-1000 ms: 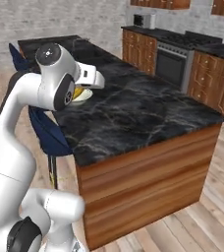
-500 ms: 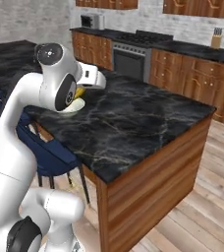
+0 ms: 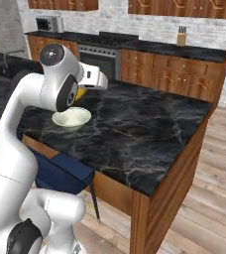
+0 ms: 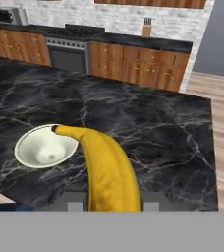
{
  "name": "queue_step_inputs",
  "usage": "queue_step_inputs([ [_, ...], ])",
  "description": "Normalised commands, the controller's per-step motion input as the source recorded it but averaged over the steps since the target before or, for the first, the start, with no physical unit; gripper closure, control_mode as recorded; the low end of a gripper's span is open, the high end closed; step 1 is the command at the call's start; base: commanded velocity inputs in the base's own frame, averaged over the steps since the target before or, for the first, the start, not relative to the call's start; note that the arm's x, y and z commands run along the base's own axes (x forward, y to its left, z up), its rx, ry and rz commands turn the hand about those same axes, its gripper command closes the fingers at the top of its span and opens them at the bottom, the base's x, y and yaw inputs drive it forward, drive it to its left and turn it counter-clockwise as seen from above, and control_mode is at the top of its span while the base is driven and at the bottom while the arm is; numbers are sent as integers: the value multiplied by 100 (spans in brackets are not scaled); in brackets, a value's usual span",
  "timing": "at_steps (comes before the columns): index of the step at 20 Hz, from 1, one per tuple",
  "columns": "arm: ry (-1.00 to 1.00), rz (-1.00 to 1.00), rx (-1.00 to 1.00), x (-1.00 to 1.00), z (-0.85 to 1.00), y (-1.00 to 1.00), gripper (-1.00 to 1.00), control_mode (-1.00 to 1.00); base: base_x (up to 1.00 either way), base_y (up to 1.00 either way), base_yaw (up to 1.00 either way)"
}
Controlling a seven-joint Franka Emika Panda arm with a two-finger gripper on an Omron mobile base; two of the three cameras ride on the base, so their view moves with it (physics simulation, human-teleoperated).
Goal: Retrieve the banana and orange from the fridge and place them into the bowl on the dining table.
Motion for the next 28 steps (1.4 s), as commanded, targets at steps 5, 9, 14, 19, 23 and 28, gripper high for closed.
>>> queue_step_inputs([
  [5,0,0,0,0,0,0,100,100,32,100,-43],
  [9,0,0,0,0,0,0,100,100,37,100,-44],
  [14,0,0,0,0,0,0,100,100,45,100,-46],
  [19,0,0,0,0,0,0,100,100,47,35,-17],
  [23,0,0,0,0,0,0,100,100,26,0,0],
  [28,0,0,0,0,0,0,100,100,25,-5,0],
])
